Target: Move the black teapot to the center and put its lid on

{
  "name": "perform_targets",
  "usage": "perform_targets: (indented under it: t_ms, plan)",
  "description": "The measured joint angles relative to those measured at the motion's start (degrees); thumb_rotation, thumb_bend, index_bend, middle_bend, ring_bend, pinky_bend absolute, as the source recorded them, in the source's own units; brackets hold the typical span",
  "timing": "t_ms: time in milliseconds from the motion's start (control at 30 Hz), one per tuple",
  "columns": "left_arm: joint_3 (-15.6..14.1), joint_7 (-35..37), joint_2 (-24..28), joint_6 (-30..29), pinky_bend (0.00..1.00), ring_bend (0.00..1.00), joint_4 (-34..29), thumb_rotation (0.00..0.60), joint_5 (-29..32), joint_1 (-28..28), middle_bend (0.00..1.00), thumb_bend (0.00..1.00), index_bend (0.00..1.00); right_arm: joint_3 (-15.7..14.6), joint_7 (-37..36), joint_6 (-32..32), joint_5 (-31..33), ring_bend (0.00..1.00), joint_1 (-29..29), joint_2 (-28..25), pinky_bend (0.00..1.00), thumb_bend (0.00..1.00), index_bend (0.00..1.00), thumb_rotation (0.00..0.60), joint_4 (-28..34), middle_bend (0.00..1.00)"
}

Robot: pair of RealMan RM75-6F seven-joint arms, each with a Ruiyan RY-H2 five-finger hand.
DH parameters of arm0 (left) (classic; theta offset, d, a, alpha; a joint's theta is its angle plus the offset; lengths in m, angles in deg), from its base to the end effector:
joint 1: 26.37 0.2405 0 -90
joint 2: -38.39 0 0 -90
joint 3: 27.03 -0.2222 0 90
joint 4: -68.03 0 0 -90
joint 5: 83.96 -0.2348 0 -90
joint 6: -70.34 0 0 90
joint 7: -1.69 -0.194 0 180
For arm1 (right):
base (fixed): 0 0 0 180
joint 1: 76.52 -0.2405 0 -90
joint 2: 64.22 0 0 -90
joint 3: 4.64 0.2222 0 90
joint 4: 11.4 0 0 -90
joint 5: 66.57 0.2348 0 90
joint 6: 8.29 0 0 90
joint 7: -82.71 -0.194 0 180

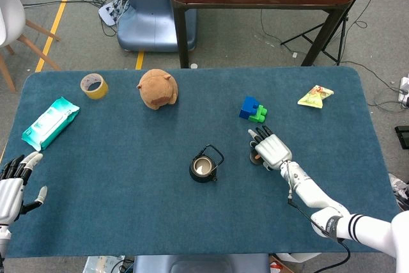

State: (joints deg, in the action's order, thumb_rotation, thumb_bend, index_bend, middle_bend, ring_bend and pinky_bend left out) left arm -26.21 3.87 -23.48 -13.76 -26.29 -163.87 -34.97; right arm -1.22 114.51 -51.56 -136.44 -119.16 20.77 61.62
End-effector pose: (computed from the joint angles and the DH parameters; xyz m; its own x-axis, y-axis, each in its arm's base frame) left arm -0.2958 0.2406 0.1283 0.3592 0.0269 0.9329 0.9322 0.0383 -0.3600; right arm -0.1987 -0.3805 -0.0636 0.8519 -0.2116 0.4791 -0.5138 -0.5150 0.6861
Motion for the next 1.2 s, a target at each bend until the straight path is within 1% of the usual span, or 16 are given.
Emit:
perform_targets:
  t_ms: [467, 633, 867, 1000, 1200]
  plan:
    - [0.94, 0.56, -0.13, 0.77, 0.03, 0.01, 0.47, 0.600, -0.41, 0.66, 0.09, 0.38, 0.12, -0.94, -0.65, 0.53, 0.42, 0.00, -0.93, 0.64, 0.00, 0.27, 0.30, 0.600, -0.14, 0.06]
    - [1.19, 0.68, -0.18, 0.89, 0.03, 0.01, 0.59, 0.600, -0.48, 0.94, 0.09, 0.38, 0.12, -1.15, -0.93, 0.33, 0.44, 0.00, -1.02, 0.87, 0.00, 0.27, 0.33, 0.600, -0.47, 0.07]
    - [1.48, 0.81, -0.33, 1.01, 0.03, 0.01, 0.81, 0.600, -0.67, 1.22, 0.09, 0.38, 0.12, -1.23, -1.35, -0.08, 0.37, 0.00, -1.20, 1.18, 0.00, 0.29, 0.40, 0.600, -0.74, 0.12]
    - [1.62, 0.82, -0.33, 1.15, 0.03, 0.01, 0.87, 0.600, -0.80, 1.32, 0.09, 0.38, 0.12, -0.98, -2.15, -0.60, -0.21, 0.00, -1.30, 0.51, 0.00, 0.29, 0.42, 0.600, 0.56, 0.14]
    - [1.87, 0.36, -0.15, 1.37, 0.03, 0.01, 0.50, 0.600, -1.02, 1.29, 0.09, 0.38, 0.12, -0.03, -3.07, -0.88, -0.76, 0.00, -2.07, -1.98, 0.00, 0.29, 0.43, 0.600, 5.52, 0.14]
